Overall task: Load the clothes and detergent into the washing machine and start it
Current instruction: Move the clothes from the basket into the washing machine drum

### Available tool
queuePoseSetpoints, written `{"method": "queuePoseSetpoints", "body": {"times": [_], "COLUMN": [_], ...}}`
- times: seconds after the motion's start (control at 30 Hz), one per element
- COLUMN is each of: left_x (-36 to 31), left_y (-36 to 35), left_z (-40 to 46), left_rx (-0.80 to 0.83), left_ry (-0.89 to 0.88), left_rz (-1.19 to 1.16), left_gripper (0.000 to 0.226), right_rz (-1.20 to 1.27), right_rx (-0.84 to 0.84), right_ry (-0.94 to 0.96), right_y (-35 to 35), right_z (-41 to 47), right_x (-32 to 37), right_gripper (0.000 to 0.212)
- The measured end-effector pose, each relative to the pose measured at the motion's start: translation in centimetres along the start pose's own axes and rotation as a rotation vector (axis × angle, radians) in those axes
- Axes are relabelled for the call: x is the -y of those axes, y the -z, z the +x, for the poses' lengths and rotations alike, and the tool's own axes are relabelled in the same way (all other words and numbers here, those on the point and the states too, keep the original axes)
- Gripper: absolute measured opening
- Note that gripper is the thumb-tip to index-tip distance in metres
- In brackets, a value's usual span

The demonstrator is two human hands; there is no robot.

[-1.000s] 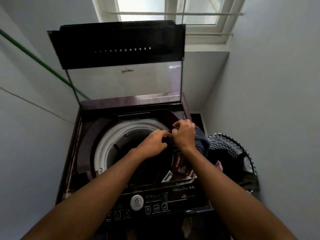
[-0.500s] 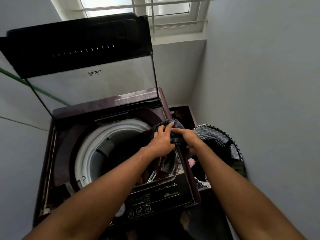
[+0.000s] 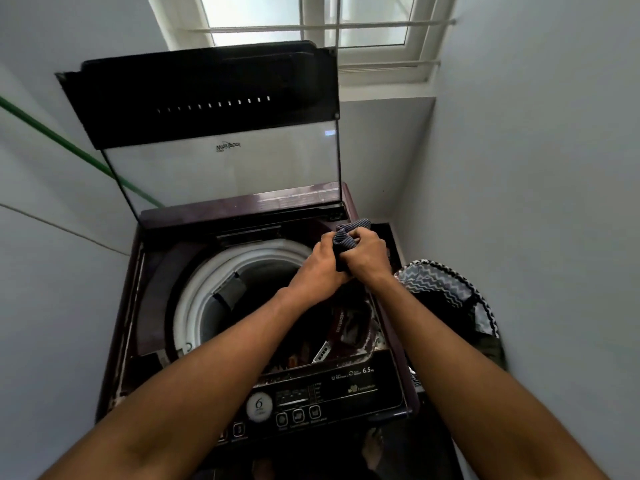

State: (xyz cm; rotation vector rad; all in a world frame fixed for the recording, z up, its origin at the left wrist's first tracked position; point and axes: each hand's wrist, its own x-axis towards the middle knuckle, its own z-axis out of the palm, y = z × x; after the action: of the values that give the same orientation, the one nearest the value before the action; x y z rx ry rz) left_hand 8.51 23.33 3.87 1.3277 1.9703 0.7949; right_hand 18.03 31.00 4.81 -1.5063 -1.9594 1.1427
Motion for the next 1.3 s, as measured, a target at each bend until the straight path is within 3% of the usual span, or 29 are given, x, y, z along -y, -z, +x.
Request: {"method": "queuePoseSetpoints", "body": {"times": [0.1,0.4,0.53,0.6,0.7,0.97,1.3], "left_x": [1.2,7.5,11.5,12.8,13.6,11.1,2.8], "left_y": [2.3,7.4,8.3,8.6,8.8,7.6,0.9], "left_z": [-0.9,-6.2,-7.8,-8.5,-8.9,-6.8,-2.4], "left_rx": [-0.107,-0.286,-0.158,-0.125,-0.11,-0.148,-0.062], "left_ry": [0.028,0.24,0.491,0.489,0.401,0.193,-0.103], "left_rz": [0.0,0.016,0.111,0.082,0.143,0.158,0.085], "left_gripper": [0.071,0.061,0.077,0.084,0.064,0.031,0.028], "right_rz": [0.014,0.054,-0.151,-0.204,-0.201,-0.193,-0.069], "right_rx": [0.035,0.274,0.513,0.527,0.531,0.409,-0.118], "right_ry": [0.052,0.171,0.125,0.107,0.092,0.132,0.103], "right_y": [-1.1,-8.7,-12.3,-13.2,-13.6,-11.5,-2.4], "right_z": [-1.2,-4.3,-5.4,-5.8,-5.9,-5.0,-2.9], "right_x": [2.4,5.4,4.4,3.9,3.4,2.4,-2.8], "right_gripper": [0.021,0.029,0.054,0.057,0.043,0.031,0.016]}}
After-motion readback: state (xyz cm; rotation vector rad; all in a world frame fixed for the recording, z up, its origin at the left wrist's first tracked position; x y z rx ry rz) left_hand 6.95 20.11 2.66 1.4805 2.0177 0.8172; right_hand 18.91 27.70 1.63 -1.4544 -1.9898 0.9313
